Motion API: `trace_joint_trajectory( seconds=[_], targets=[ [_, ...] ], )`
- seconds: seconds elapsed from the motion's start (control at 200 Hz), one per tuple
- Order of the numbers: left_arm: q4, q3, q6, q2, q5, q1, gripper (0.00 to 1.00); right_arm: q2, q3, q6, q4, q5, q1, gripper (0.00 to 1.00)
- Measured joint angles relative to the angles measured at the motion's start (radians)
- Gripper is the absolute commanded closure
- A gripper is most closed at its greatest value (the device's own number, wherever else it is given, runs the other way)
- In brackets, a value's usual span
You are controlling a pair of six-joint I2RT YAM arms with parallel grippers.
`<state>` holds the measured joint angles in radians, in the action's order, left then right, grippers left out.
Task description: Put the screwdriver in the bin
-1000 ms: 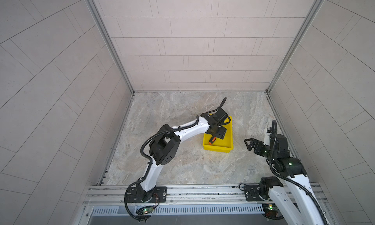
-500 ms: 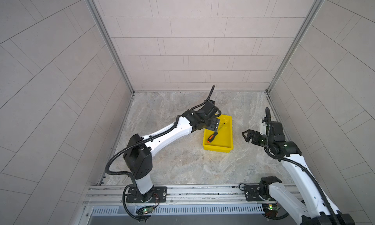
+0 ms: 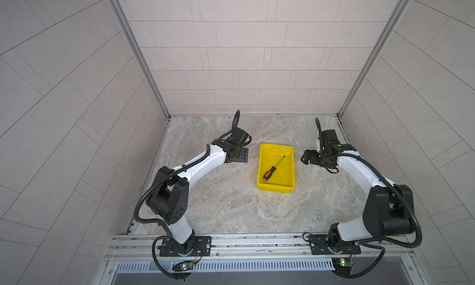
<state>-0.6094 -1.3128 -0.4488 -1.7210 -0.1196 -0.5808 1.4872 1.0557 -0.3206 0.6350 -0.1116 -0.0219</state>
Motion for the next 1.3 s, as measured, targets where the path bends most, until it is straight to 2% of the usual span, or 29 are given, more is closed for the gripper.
trace_joint_trajectory(
  seconds=[0.135, 0.415, 0.601, 0.766, 0.931, 1.031, 1.061, 1.101, 1.196, 1.301],
  targets=[
    [-0.003, -0.002, 0.0, -0.064, 0.028, -0.003, 0.13, 0.103, 0.03, 0.0, -0.012, 0.024, -0.031, 0.02],
    [-0.008, 0.0, 0.0, -0.065, 0.024, -0.004, 0.12, 0.232, 0.091, -0.01, -0.04, 0.057, -0.136, 0.02],
    [-0.009, 0.053, 0.001, -0.013, 0.01, 0.014, 0.12, 0.242, 0.119, -0.024, -0.044, 0.073, -0.169, 0.02],
    [-0.009, 0.119, 0.003, 0.073, -0.005, 0.066, 0.1, 0.238, 0.13, -0.028, -0.043, 0.097, -0.176, 0.02],
    [0.001, 0.143, 0.042, 0.158, -0.032, 0.135, 0.08, 0.175, 0.13, -0.015, -0.028, 0.198, -0.17, 0.02],
    [0.039, 0.143, 0.077, 0.208, -0.07, 0.166, 0.06, 0.081, 0.126, 0.007, -0.056, 0.257, -0.145, 0.02],
    [0.054, 0.143, 0.089, 0.222, -0.086, 0.173, 0.03, 0.047, 0.119, 0.016, -0.075, 0.269, -0.137, 0.02],
    [0.084, 0.145, 0.109, 0.244, -0.111, 0.178, 0.0, 0.005, 0.11, 0.032, -0.103, 0.282, -0.128, 0.01],
    [0.187, 0.171, 0.189, 0.303, -0.164, 0.179, 0.0, -0.078, 0.08, 0.065, -0.172, 0.307, -0.12, 0.0],
    [0.345, 0.255, 0.282, 0.371, -0.231, 0.179, 0.0, -0.1, 0.062, 0.107, -0.225, 0.327, -0.123, 0.0]
  ],
)
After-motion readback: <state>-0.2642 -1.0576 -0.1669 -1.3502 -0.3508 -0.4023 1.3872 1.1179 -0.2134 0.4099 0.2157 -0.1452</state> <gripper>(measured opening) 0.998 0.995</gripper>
